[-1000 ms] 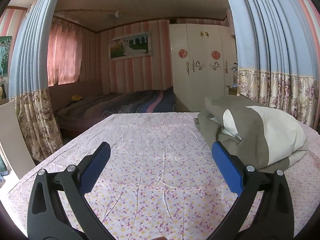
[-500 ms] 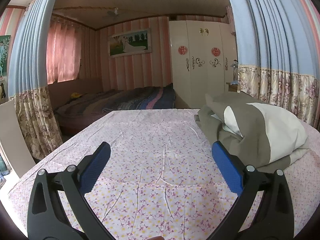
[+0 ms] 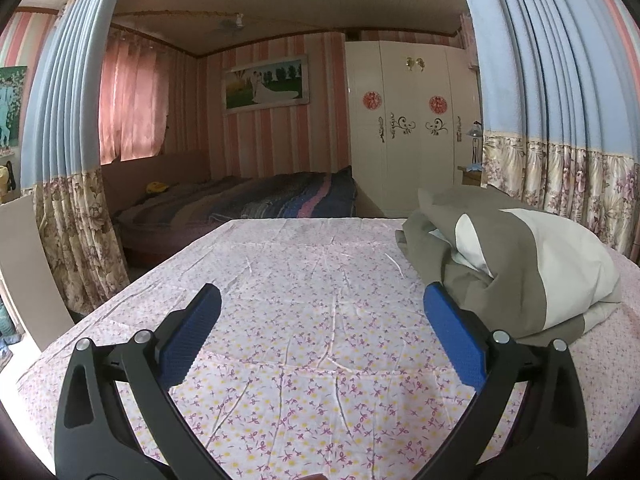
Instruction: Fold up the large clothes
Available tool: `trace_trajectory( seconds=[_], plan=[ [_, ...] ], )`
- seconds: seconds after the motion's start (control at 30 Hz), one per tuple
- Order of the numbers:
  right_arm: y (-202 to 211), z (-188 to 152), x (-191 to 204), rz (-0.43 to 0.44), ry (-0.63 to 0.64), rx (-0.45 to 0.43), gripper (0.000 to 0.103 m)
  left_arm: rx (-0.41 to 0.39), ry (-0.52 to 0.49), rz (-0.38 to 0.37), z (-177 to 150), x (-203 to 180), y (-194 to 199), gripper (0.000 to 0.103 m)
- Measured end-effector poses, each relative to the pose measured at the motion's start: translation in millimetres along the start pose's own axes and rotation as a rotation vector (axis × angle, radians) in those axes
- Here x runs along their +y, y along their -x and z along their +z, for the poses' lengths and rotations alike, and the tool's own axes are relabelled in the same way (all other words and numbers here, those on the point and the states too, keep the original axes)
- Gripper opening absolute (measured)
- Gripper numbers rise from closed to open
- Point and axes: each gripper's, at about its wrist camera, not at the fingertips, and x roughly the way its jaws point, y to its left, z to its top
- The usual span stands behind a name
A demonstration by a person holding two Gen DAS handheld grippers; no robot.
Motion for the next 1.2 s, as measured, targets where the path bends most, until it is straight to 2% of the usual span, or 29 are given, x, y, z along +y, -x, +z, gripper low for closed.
trace_trajectory(
  seconds=[0.7, 1.03, 1.2],
  plan=[
    [-0.2, 1.3, 0.1, 0.001, -0.001, 0.002, 0.101, 0.017, 0.006, -0.014, -0.5, 0.4, -2.3, 0.100],
    [-0.1, 2.1, 0.3, 0.001, -0.001, 0.002, 0.101, -0.005, 0.026, 0.015, 0.4, 2.8, -3.0, 0.100],
    [-0.5, 2.0, -0.5, 0.001, -0.002, 0.000, 0.101, 0.016, 0.019, 0.009, 0.1, 0.4, -6.0, 0.100]
  ],
)
